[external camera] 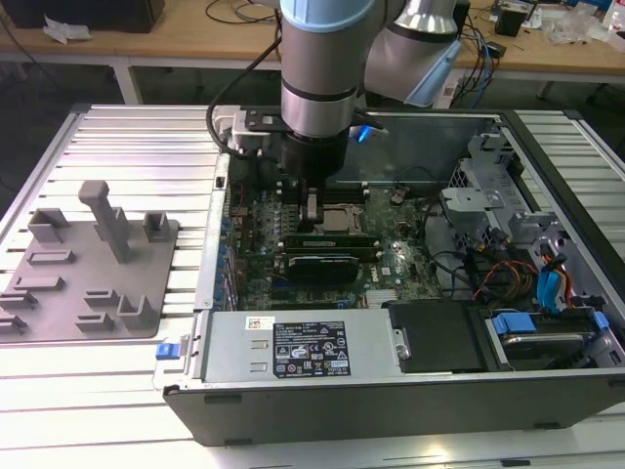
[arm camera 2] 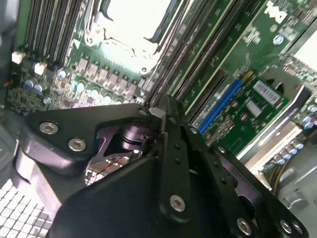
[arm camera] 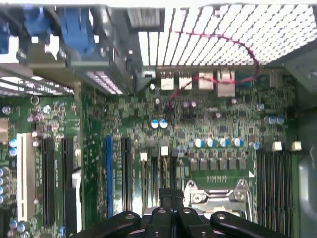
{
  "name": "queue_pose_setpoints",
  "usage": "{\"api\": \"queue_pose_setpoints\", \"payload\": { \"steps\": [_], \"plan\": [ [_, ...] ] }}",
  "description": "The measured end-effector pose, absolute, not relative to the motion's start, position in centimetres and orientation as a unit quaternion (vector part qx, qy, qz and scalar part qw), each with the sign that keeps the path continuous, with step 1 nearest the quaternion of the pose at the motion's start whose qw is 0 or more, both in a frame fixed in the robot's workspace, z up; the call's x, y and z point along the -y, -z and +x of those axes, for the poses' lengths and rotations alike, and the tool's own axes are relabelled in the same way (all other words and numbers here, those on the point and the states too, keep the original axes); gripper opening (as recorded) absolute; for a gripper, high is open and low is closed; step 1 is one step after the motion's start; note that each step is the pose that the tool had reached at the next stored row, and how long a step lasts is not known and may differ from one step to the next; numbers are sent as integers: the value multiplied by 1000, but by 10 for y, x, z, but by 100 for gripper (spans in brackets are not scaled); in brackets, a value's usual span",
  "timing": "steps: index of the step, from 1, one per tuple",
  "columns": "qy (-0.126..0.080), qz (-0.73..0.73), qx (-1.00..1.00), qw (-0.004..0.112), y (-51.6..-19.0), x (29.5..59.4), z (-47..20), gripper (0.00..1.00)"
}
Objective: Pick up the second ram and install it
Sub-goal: 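Press down the second ram until it locks into place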
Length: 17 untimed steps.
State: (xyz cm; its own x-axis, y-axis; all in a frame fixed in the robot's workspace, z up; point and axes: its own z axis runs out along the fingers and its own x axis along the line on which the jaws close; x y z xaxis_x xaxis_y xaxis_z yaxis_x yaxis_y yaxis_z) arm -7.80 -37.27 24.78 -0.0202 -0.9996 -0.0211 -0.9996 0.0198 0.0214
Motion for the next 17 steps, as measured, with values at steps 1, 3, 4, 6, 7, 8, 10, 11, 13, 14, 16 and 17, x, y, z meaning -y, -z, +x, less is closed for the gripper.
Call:
{"api": "queue_pose_setpoints", "payload": {
  "steps": [1, 3, 4, 6, 7, 8, 10, 11, 13, 14, 16, 17],
  "plan": [
    [-15, -700, -714, 0, -248, 373, -81, 8],
    [-15, -700, -714, 0, -248, 373, -85, 8],
    [-15, -700, -714, 0, -248, 373, -87, 8],
    [-15, -700, -714, 0, -248, 373, -92, 8],
    [-15, -700, -714, 0, -248, 373, -92, 8],
    [-15, -700, -714, -1, -248, 373, -90, 8],
    [-15, -700, -714, -2, -247, 373, -77, 8],
    [-15, -700, -714, -2, -245, 373, -72, 8],
    [-15, -700, -714, -2, -240, 373, -70, 8],
    [-15, -700, -714, -2, -239, 373, -70, 8],
    [-15, -700, -714, -2, -236, 373, -70, 8],
    [-15, -700, -714, -2, -235, 373, -70, 8]
  ]
}}
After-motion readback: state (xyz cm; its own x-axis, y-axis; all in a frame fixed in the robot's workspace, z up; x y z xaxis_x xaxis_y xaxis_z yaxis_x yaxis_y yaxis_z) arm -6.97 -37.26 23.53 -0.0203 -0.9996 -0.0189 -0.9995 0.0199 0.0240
